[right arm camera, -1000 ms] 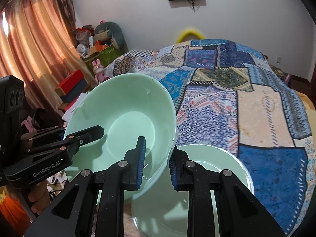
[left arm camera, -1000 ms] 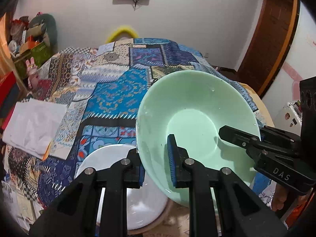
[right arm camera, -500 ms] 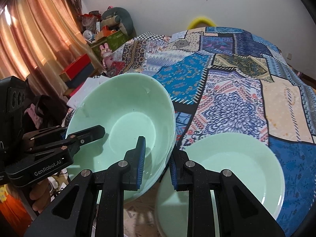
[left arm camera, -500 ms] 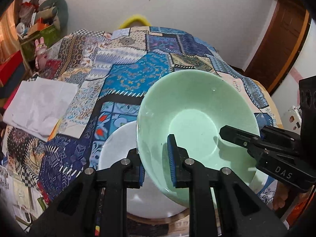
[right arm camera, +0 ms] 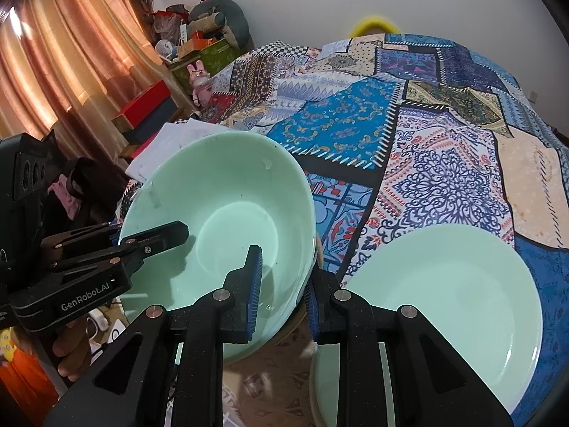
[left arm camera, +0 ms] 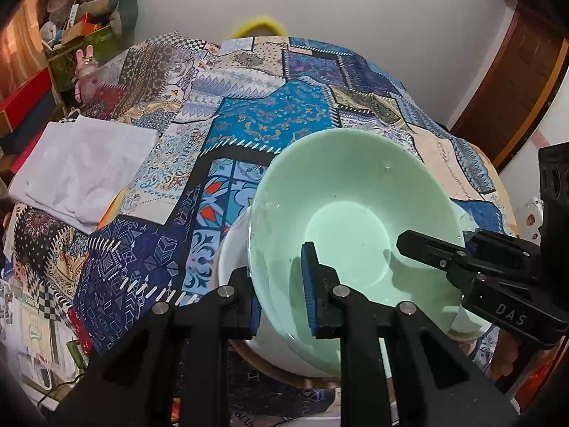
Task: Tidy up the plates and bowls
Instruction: 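Lower the mint green bowl into the white bowl and open both tools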
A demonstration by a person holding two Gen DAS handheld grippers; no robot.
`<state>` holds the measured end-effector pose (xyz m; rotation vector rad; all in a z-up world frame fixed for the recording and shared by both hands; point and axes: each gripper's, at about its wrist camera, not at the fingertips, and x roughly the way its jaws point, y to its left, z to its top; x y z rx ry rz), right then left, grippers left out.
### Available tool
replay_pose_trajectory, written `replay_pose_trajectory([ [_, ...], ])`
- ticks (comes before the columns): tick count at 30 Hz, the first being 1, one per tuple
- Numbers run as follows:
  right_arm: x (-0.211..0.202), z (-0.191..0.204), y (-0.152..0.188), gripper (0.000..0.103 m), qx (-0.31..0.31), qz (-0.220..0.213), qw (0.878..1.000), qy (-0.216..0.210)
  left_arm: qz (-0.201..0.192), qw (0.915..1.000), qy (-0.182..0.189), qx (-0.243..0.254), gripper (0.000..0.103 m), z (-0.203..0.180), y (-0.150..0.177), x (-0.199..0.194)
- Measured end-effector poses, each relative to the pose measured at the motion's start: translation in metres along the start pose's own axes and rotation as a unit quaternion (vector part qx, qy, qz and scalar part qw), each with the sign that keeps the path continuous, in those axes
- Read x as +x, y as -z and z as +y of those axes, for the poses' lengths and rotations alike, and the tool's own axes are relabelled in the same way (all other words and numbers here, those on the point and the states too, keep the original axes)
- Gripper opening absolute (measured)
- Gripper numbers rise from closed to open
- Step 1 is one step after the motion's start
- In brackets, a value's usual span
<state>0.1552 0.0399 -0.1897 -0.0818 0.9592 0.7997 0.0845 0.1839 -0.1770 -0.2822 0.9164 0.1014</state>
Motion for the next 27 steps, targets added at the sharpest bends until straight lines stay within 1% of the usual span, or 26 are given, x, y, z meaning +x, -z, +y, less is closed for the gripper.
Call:
replay_pose_trajectory([
  [11, 0.012, 0.003, 0.005, 0.02, -0.001, 0.017, 1.0, -0.003, 0.011, 0.9998, -0.014, -0.004, 0.02, 0.012, 0.007, 0.005],
  [18, 0.012, 0.005, 0.005, 0.02, -0.005, 0.015, 1.0, -0.001, 0.01, 0.9998, -0.018, 0.0, 0.02, 0.014, 0.009, 0.005],
  [22, 0.006, 0.006, 0.004, 0.023, -0.013, -0.001, 1.0, 0.022, 0.008, 0.9996, -0.025, 0.008, 0.02, 0.012, 0.01, 0.005],
  [27, 0.005, 0.001, 0.004, 0.024, -0.01, -0.003, 1.0, 0.021, 0.013, 0.9996, -0.023, 0.004, 0.02, 0.013, 0.01, 0.006],
])
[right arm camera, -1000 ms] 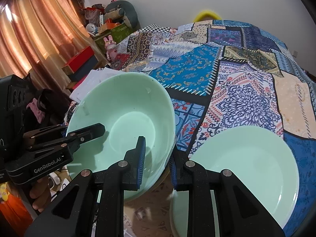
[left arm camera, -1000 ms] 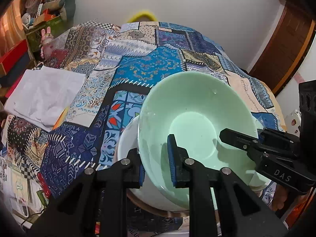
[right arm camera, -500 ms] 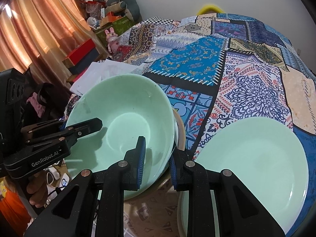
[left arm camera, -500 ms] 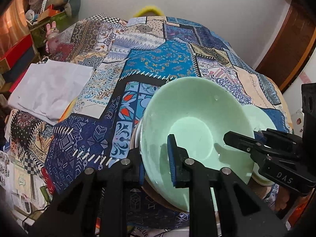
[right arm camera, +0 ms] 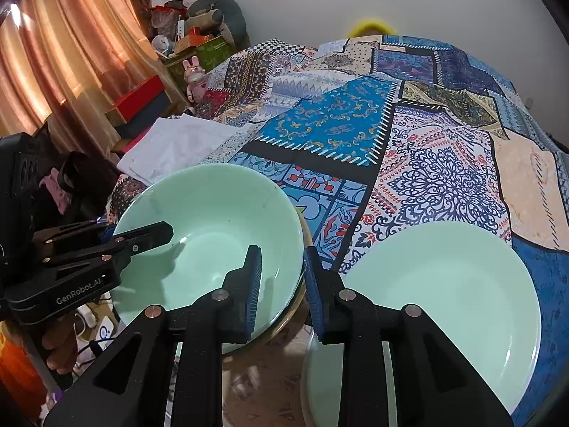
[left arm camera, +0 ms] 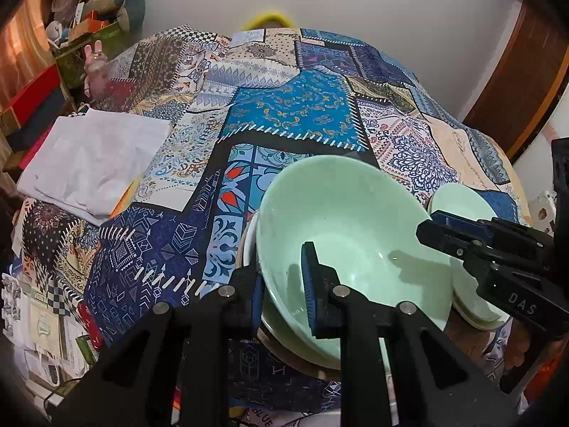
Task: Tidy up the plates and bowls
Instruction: 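Lower the mint green bowl into the white bowl and open both tools, then close both tools on the rim of the nested bowl stack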
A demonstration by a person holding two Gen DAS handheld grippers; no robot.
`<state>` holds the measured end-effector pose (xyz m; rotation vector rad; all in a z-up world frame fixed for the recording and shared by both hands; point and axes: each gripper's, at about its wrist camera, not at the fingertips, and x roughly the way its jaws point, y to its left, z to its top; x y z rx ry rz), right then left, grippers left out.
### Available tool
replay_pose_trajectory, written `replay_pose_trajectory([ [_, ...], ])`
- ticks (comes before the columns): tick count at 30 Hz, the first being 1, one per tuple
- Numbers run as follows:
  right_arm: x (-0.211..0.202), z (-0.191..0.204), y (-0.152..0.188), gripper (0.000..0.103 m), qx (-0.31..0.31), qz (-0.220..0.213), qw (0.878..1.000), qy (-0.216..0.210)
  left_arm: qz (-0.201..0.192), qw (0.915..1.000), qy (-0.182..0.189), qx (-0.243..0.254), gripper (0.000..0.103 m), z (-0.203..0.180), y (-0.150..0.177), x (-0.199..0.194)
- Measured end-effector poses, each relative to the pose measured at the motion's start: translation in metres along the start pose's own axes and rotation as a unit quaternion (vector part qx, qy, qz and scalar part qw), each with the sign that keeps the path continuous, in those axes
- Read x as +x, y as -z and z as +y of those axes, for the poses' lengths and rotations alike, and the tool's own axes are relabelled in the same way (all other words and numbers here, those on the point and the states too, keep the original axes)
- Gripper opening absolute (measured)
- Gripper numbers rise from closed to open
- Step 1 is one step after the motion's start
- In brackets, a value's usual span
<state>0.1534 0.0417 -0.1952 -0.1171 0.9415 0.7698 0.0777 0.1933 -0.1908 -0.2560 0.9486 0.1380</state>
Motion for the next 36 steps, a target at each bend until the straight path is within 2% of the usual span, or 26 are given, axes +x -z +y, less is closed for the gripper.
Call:
replay_pose_trajectory([
  [7, -0.001, -0.001, 0.004, 0.024, -0.008, 0.004, 1.0, 0.004, 0.004, 0.9997, -0.018, 0.019, 0.02, -0.008, -0.003, 0.0],
  [11, -0.001, -0.001, 0.006, 0.025, -0.007, 0.008, 1.0, 0.003, 0.011, 0.9999, -0.006, 0.011, 0.025, -0.007, -0.005, -0.004],
  [16, -0.003, -0.002, 0.008, 0.03, -0.007, 0.007, 1.0, 0.0, 0.016, 0.9998, -0.006, 0.01, 0.026, -0.009, -0.006, -0.005],
  [22, -0.009, -0.007, 0.007, 0.034, 0.0, 0.001, 1.0, 0.0, 0.012, 0.9999, 0.008, -0.001, 0.038, -0.008, -0.011, -0.013],
  [25, -0.011, -0.009, 0.006, 0.035, 0.003, -0.003, 1.0, 0.001, -0.022, 0.9997, -0.005, 0.008, 0.043, -0.009, -0.012, -0.028],
  [29, -0.013, -0.01, 0.006, 0.037, 0.006, -0.003, 1.0, -0.001, -0.051, 0.9985, -0.004, 0.019, 0.055, -0.01, -0.013, -0.045],
  [32, -0.014, -0.011, 0.007, 0.04, 0.007, -0.005, 1.0, 0.0, -0.051, 0.9985, -0.014, 0.017, 0.055, -0.007, -0.012, -0.043],
  [36, -0.012, -0.012, 0.006, 0.043, 0.006, -0.003, 1.0, 0.002, -0.032, 0.9994, -0.013, -0.001, 0.055, 0.004, -0.008, -0.032],
])
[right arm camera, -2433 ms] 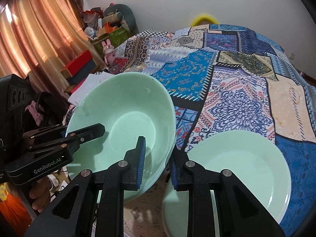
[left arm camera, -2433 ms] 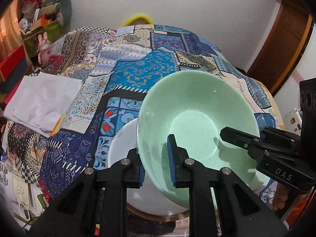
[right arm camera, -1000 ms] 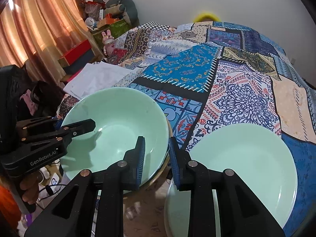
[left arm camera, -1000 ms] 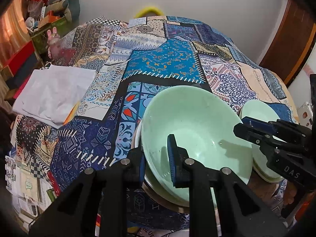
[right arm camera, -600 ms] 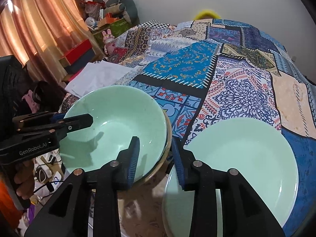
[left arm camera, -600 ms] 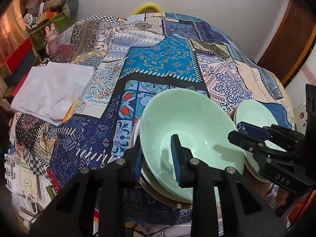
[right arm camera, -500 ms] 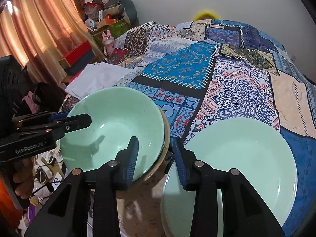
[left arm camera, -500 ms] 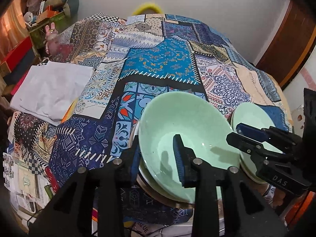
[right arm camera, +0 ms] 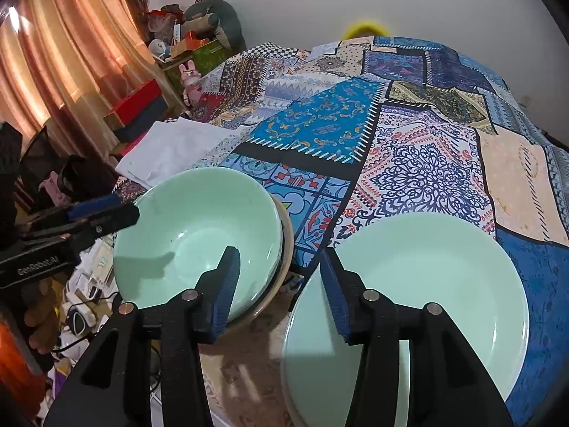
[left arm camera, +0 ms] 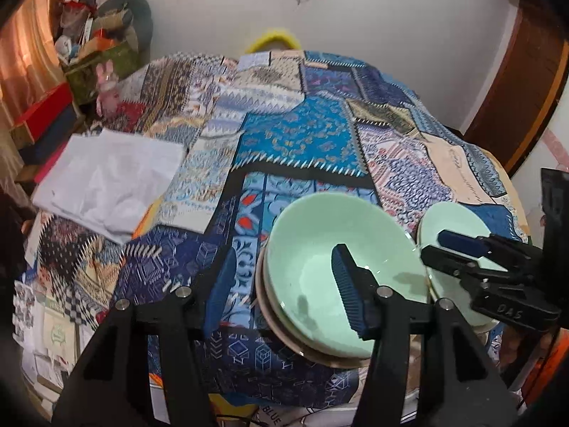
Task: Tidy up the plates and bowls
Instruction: 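Close both tools on the rim of the nested bowl stack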
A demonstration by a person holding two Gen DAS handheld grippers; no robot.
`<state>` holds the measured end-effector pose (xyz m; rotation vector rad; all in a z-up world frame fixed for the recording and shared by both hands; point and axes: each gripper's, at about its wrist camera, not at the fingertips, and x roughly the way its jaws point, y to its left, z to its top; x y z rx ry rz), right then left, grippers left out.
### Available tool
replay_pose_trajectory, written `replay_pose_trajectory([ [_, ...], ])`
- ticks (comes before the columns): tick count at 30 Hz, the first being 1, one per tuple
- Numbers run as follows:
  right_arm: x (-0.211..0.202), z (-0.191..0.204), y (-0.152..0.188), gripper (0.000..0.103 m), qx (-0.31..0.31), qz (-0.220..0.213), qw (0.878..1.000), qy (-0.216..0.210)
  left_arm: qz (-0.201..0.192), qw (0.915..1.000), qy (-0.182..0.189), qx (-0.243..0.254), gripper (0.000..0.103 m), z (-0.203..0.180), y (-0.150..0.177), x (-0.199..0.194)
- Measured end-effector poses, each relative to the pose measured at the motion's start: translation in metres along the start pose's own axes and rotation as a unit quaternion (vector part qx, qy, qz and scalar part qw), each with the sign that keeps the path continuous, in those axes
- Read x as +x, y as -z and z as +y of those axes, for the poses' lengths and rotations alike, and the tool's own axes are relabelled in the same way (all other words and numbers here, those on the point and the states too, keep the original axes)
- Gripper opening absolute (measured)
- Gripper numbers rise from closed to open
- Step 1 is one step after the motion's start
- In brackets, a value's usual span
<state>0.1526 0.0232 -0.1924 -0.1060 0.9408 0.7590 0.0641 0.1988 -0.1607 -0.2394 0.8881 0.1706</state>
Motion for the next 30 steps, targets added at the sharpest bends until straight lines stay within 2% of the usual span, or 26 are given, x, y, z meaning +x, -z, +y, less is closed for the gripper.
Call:
replay_pose_trajectory([
  [9, 0.015, 0.001, -0.004, 0.043, 0.0, 0.017, 1.0, -0.006, 0.033, 0.9994, 0.006, -0.001, 0.056, 0.01, 0.02, 0.024],
  [21, 0.044, 0.012, -0.007, 0.043, -0.002, 0.063, 0.998, -0.026, 0.072, 0.9959, 0.043, -0.032, 0.058, 0.03, 0.033, 0.055],
  [25, 0.052, 0.017, -0.004, 0.044, -0.004, 0.075, 0.997, -0.033, 0.073, 0.9953, 0.053, -0.038, 0.058, 0.032, 0.035, 0.059],
  [30, 0.056, 0.023, -0.003, 0.043, -0.008, 0.077, 0.996, -0.036, 0.067, 0.9952, 0.063, -0.035, 0.049, 0.033, 0.038, 0.06],
])
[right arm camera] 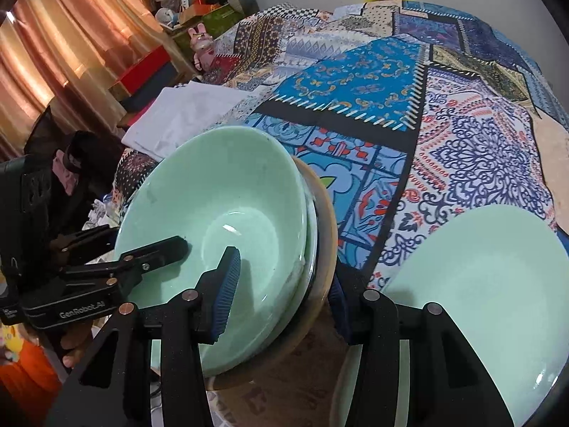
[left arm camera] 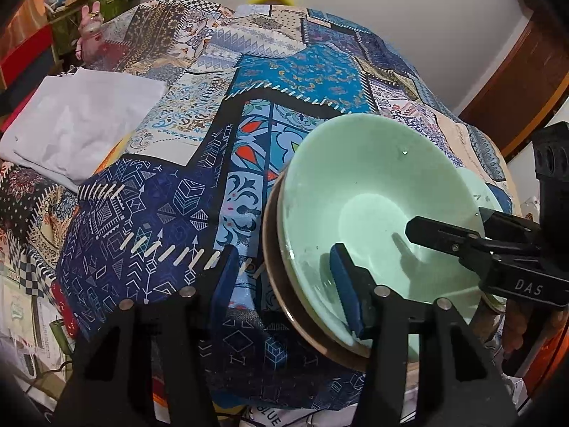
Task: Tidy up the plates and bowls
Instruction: 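Close both tools on the rim of the nested bowl stack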
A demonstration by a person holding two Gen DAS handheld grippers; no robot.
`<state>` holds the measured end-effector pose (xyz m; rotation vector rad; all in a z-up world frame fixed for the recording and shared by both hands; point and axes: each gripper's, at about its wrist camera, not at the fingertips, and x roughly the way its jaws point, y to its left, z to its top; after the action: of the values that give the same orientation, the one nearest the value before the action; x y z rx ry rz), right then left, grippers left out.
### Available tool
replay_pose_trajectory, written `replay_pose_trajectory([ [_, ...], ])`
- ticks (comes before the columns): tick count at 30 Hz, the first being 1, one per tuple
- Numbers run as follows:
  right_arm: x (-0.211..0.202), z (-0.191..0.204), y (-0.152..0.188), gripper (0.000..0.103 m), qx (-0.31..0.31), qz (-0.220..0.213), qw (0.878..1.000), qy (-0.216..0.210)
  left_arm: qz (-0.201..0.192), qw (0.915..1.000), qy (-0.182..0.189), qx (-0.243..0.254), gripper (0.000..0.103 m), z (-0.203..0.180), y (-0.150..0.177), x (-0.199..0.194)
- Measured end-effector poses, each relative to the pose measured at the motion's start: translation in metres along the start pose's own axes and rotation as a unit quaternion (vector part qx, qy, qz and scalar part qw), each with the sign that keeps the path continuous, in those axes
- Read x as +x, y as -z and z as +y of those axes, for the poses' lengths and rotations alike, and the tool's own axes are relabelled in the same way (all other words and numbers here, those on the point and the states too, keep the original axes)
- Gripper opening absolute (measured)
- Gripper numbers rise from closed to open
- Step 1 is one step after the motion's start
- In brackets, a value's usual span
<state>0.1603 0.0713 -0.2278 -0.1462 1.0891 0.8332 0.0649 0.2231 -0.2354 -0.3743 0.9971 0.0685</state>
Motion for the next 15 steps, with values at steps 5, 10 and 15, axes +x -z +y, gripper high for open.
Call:
replay_pose_trajectory([
  [5, 0.002, 0.003, 0.0, 0.039, -0.009, -0.002, 1.0, 0.017, 0.0, 0.9999, 0.011, -0.003, 0.039, -0.001, 0.002, 0.002],
  [10, 0.001, 0.0, 0.0, 0.034, 0.0, -0.007, 1.0, 0.026, -0.002, 1.0, 0.003, 0.001, 0.035, -0.008, 0.002, 0.001],
  [15, -0.001, -0.003, 0.001, 0.03, 0.016, -0.018, 0.999, 0.028, 0.001, 0.9999, -0.005, -0.013, 0.034, -0.009, 0.002, 0.0],
])
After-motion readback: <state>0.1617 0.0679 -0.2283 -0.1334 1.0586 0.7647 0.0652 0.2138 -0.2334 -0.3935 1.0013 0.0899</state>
